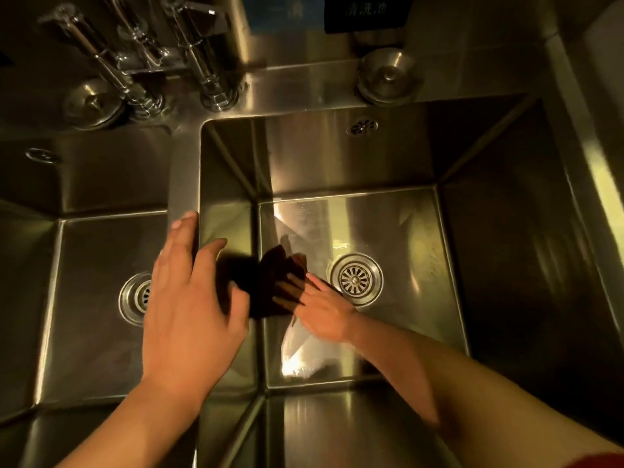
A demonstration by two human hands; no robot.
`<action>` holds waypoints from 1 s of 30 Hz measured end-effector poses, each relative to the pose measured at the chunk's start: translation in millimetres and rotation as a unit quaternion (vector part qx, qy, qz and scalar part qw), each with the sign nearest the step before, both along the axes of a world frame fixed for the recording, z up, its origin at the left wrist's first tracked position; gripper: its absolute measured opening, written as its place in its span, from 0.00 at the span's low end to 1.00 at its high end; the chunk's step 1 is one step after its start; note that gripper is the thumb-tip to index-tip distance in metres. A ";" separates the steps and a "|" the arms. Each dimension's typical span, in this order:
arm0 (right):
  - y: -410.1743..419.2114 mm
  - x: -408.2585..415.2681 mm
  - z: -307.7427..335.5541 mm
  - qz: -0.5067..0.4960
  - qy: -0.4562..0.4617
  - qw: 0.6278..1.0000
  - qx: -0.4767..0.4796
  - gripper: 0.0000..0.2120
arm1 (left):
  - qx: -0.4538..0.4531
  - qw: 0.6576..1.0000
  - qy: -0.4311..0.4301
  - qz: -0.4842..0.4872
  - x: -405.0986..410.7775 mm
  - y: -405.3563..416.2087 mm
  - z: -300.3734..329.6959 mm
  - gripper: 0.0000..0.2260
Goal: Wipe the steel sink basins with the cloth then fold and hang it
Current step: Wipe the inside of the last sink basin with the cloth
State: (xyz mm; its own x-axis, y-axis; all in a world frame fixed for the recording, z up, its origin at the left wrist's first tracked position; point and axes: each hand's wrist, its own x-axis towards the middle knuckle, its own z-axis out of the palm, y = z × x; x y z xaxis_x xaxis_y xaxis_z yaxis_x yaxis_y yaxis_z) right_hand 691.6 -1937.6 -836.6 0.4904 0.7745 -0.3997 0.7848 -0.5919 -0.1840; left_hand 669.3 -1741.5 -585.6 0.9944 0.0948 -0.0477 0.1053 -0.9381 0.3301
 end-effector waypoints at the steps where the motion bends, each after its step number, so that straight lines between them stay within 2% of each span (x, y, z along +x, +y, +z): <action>1: 10.9 18.0 0.1 -0.022 -0.021 1.000 0.003 0.32 | -0.002 1.000 0.002 0.000 -0.3 -1.2 1.6 0.25; 3: 26.1 52.2 5.5 -0.073 -0.030 0.997 -0.003 0.33 | -0.002 1.000 0.010 0.006 0.6 -2.9 4.2 0.25; 6: 30.1 82.0 13.8 -0.185 0.007 0.982 0.018 0.32 | 0.004 1.000 0.015 0.012 -0.1 -5.3 6.4 0.24; 11: -19.3 106.3 22.9 -0.333 0.000 0.942 0.047 0.26 | -0.008 1.000 0.014 0.010 0.7 -6.3 10.8 0.25; 17: -133.8 100.9 18.8 -0.516 -0.041 0.856 0.013 0.25 | -0.005 1.000 0.006 0.009 0.7 -5.4 10.3 0.26; 19: -158.1 84.9 20.4 -0.549 -0.048 0.835 0.014 0.26 | -0.003 1.000 0.004 0.007 0.5 -5.2 10.4 0.26; 21: -169.3 61.6 19.7 -0.534 -0.049 0.844 0.008 0.27 | 0.001 1.000 0.002 0.002 -0.1 -4.3 9.7 0.26; 26: -181.0 -15.3 9.4 -0.418 -0.050 0.907 0.015 0.29 | 0.005 1.000 -0.007 0.000 0.0 -3.9 7.1 0.25; 30: -158.9 -41.5 2.9 -0.181 -0.016 0.983 -0.028 0.33 | 0.001 1.000 -0.012 0.004 -0.2 -4.7 5.4 0.25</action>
